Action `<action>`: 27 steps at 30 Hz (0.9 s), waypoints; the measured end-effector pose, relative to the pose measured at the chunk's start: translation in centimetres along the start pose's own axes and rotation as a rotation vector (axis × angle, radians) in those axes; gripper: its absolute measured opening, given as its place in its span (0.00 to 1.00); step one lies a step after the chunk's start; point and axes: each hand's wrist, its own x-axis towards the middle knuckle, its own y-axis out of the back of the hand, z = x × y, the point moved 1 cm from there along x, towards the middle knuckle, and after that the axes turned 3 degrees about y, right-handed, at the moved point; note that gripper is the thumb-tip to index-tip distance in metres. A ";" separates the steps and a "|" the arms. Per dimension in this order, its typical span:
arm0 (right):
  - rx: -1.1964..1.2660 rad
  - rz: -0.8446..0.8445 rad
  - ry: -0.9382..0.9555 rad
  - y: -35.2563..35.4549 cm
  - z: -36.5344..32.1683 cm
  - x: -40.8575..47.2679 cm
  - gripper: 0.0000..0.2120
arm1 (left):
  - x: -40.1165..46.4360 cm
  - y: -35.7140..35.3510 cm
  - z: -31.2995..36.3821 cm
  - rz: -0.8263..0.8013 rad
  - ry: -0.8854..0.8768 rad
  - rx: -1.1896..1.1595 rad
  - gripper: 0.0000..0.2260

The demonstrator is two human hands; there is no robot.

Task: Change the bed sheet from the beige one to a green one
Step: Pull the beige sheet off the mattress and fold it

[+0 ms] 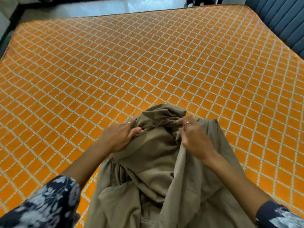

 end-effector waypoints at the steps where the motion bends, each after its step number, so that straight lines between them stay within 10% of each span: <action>1: 0.024 -0.153 0.061 -1.0 -0.8 -0.1 0.11 | 0.2 -0.4 0.6 0.004 0.034 -0.003 0.23; 4: 0.090 -0.478 -0.024 -4.3 -1.4 0.7 0.19 | 1.1 -1.4 1.1 -0.019 0.064 0.077 0.15; 9: -0.045 -0.537 -0.151 -8.0 -1.2 3.4 0.18 | 1.1 -1.0 2.5 -0.102 0.057 0.144 0.11; 13: -0.395 -0.510 0.113 -8.1 -1.8 2.1 0.11 | 3.4 -0.3 5.0 0.233 -0.024 0.019 0.16; 20: -0.287 -0.627 0.410 -3.4 -1.7 -1.3 0.11 | 7.7 -2.2 4.7 0.053 -0.111 0.321 0.14; 27: -0.251 -0.599 0.591 1.1 -2.1 -10.0 0.10 | 11.8 3.6 0.6 0.408 0.492 -0.795 0.09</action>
